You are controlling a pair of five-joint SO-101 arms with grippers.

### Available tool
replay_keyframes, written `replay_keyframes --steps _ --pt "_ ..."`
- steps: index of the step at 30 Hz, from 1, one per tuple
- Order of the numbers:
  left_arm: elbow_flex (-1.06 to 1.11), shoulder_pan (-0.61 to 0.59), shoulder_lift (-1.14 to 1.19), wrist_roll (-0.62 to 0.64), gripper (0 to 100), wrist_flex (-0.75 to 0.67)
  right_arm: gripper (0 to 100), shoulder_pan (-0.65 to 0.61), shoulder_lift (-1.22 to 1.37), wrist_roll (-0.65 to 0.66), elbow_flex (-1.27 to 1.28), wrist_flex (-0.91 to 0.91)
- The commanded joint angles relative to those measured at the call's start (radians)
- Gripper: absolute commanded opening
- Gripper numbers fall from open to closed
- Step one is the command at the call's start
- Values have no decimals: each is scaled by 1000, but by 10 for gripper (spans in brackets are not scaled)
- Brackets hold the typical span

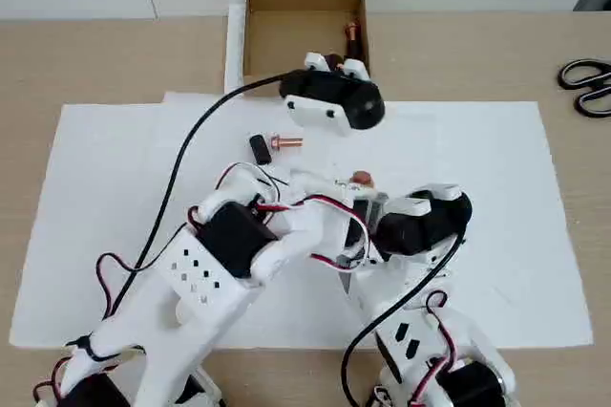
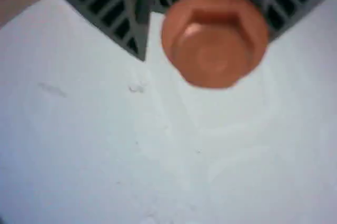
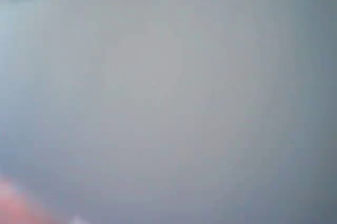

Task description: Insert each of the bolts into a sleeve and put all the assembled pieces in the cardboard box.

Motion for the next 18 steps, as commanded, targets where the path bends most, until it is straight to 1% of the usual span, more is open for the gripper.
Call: replay_keyframes --steps 1,5,11,14,18 --pt "-51 -31 -3 6 126 6 3 2 -8 -5 -6 -25" --pt "-48 -32 -3 6 124 9 3 2 -8 -5 -6 -25" --pt "5 5 -3 5 123 8 3 2 -8 -5 -8 -25" --pt "8 5 -5 3 123 9 3 2 -8 -5 -8 -25" --pt "8 6 -9 -15 123 43 3 2 -8 -5 -8 -25"
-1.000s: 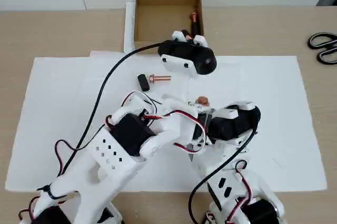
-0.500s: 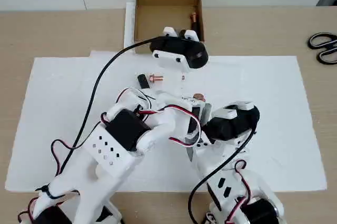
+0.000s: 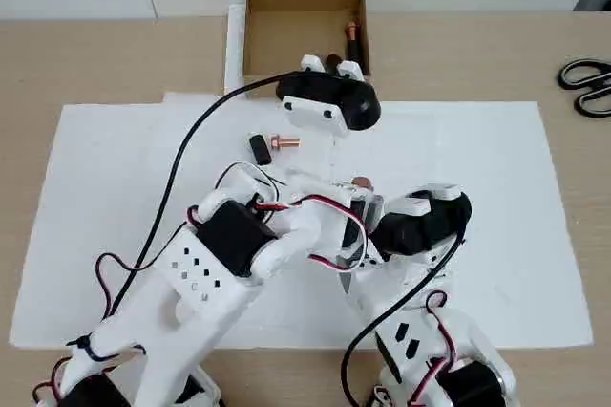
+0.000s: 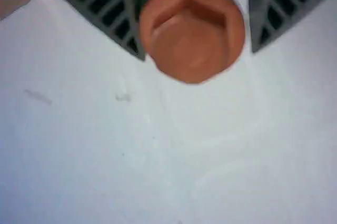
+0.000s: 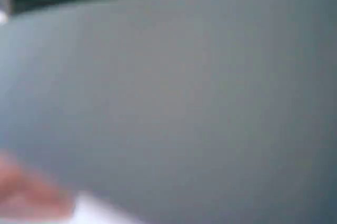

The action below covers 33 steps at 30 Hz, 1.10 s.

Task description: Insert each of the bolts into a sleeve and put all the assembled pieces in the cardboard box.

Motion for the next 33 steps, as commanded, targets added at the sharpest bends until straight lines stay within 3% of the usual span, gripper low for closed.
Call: replay_keyframes --steps 1,11,16,21,33 --pt "-7 5 -11 -8 123 25 3 1 -8 -5 -8 -25" --pt "-7 46 -9 -32 130 55 3 1 -8 -5 -8 -25" --pt "-12 44 -11 -34 216 98 3 1 -8 -5 -8 -25" --pt "-12 37 -55 -37 217 110 3 1 -8 -5 -8 -25" --pt "-8 -267 -215 -64 221 176 3 1 -8 -5 -11 -25"
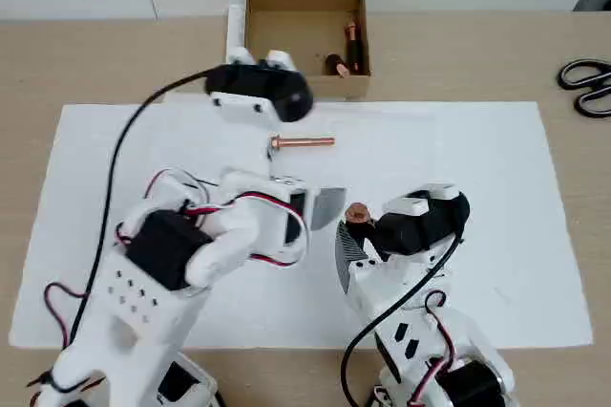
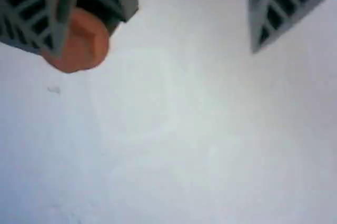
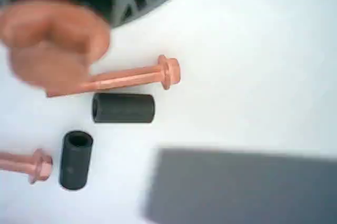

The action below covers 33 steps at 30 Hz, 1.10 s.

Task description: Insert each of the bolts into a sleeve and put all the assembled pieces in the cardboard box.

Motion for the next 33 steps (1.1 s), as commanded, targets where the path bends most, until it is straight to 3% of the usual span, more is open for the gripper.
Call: replay_keyframes --steps 1,7,11,24,33 --pt "-7 -117 -44 -5 221 12 3 5 -8 -3 -12 -25" --pt "-2 -453 5 0 273 28 3 56 4 87 -69 -41" --pt "-2 -571 107 0 300 97 3 130 68 172 -117 -85" --pt "-4 -585 176 81 300 106 3 151 1159 181 -1002 -96" --pt "-4 -586 176 80 300 104 3 165 1759 181 -1505 -90"
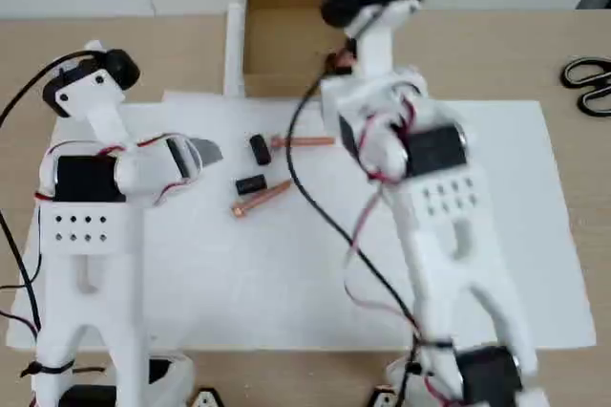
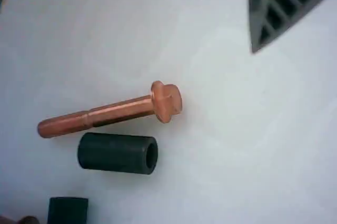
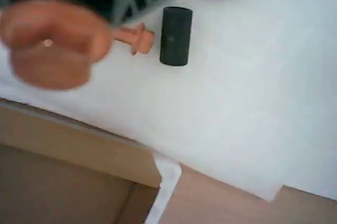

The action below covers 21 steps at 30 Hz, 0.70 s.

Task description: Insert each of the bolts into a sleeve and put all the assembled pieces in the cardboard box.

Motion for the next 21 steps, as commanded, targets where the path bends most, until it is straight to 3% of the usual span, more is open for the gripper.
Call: replay_keyframes --steps 1,21 --pt "-4 -9 -2 0 300 2 3 18 189 8 -235 -22" --pt "88 -9 -6 -2 300 -2 3 119 972 2 -1003 16"
